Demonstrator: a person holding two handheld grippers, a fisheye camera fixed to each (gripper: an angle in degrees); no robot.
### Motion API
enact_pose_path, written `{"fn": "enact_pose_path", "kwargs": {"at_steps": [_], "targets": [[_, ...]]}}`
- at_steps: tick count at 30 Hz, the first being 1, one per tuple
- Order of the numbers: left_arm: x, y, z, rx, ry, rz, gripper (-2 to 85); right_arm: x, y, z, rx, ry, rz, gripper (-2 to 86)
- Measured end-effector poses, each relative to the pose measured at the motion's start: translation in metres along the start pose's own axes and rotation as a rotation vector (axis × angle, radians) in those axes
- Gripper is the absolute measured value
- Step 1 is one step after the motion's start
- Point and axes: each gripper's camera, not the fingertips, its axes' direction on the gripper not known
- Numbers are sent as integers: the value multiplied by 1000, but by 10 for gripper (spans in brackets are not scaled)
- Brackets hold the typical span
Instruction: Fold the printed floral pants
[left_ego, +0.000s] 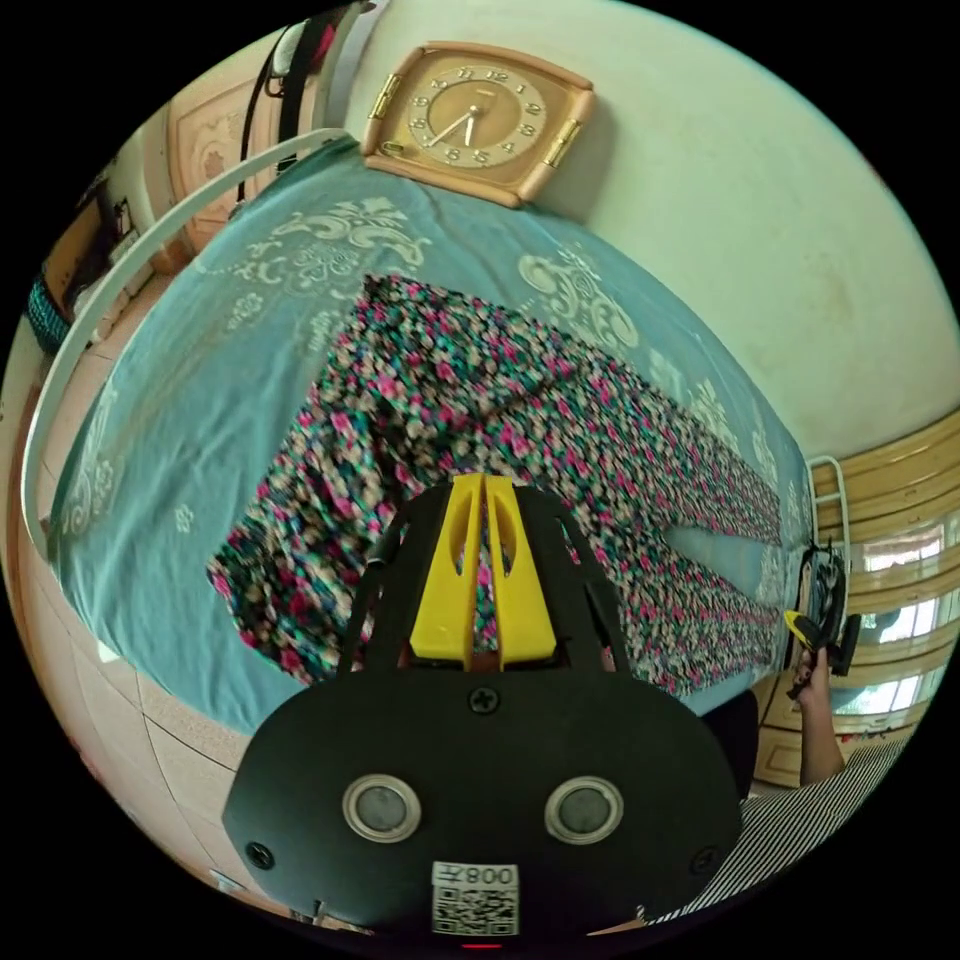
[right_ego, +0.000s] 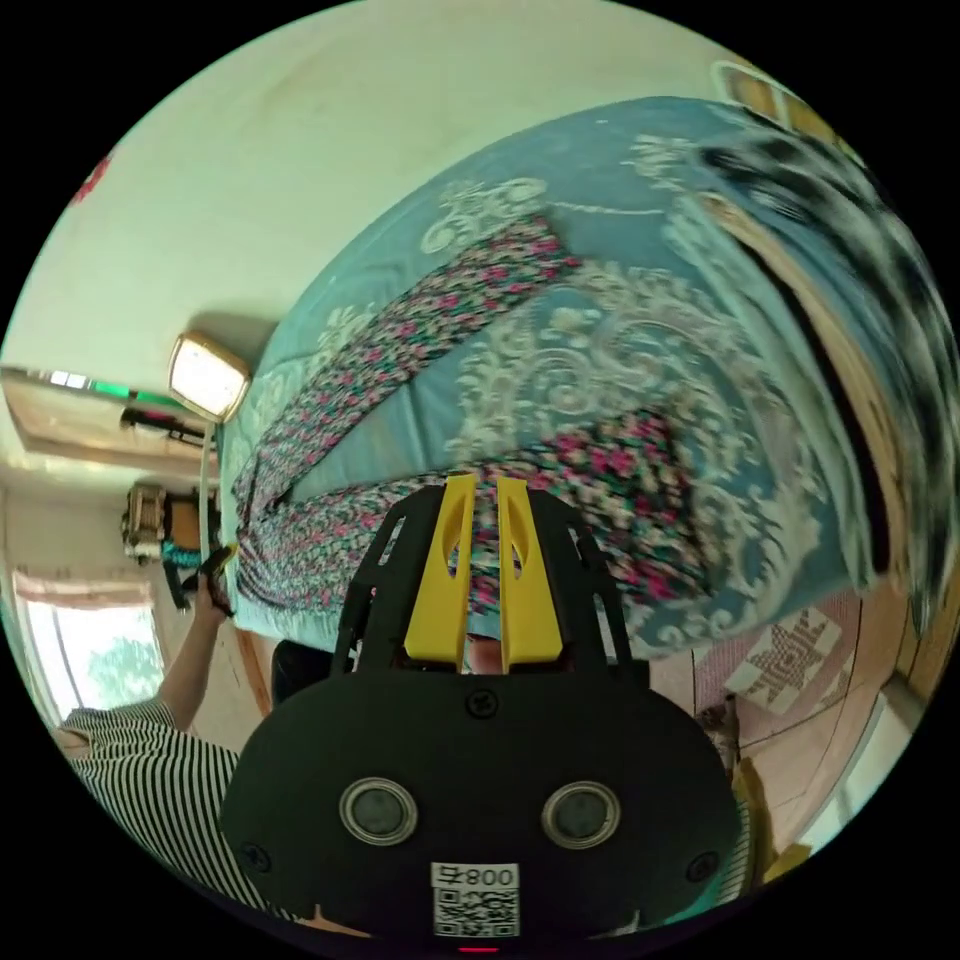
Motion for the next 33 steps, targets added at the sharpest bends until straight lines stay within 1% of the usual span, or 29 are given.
{"fn": "enact_pose_path", "kwargs": {"at_steps": [2,4,5,6,7,11,14,16,20,22,24,26,31,33], "targets": [[-12,-19,0,-8,-21,-16,2,-41,-19,31,-44,-26,-109,36],[-26,-40,3,-25,-82,-34,1,-96,-44,74,-98,-37,-246,36],[-29,-44,4,-36,-107,-39,1,-108,-50,84,-109,-42,-276,36],[-36,-51,8,-71,-156,-48,1,-134,-61,107,-135,-49,-336,36],[-40,-55,10,-93,-165,-30,2,-158,-72,129,-152,-34,-393,36],[-47,-63,-2,-51,-171,27,3,-219,-98,197,-210,37,-538,33],[-55,-68,-12,-40,-154,50,3,-251,-106,252,-299,125,-638,30],[-62,-72,-22,-21,-117,31,4,-267,-108,274,-251,203,-687,16],[-70,-75,-48,88,-27,13,8,-289,-107,300,-198,251,-772,9],[-70,-81,-65,156,23,45,14,-306,-109,320,-185,318,-821,6],[-69,-89,-75,176,63,95,26,-316,-114,334,-195,347,-851,4],[-66,-102,-80,162,56,137,41,-323,-125,344,-212,326,-826,1],[-53,-151,-83,73,-19,252,69,-343,-168,357,-181,88,-752,2],[-47,-168,-82,44,-80,287,70,-356,-186,365,-159,48,-767,7]]}}
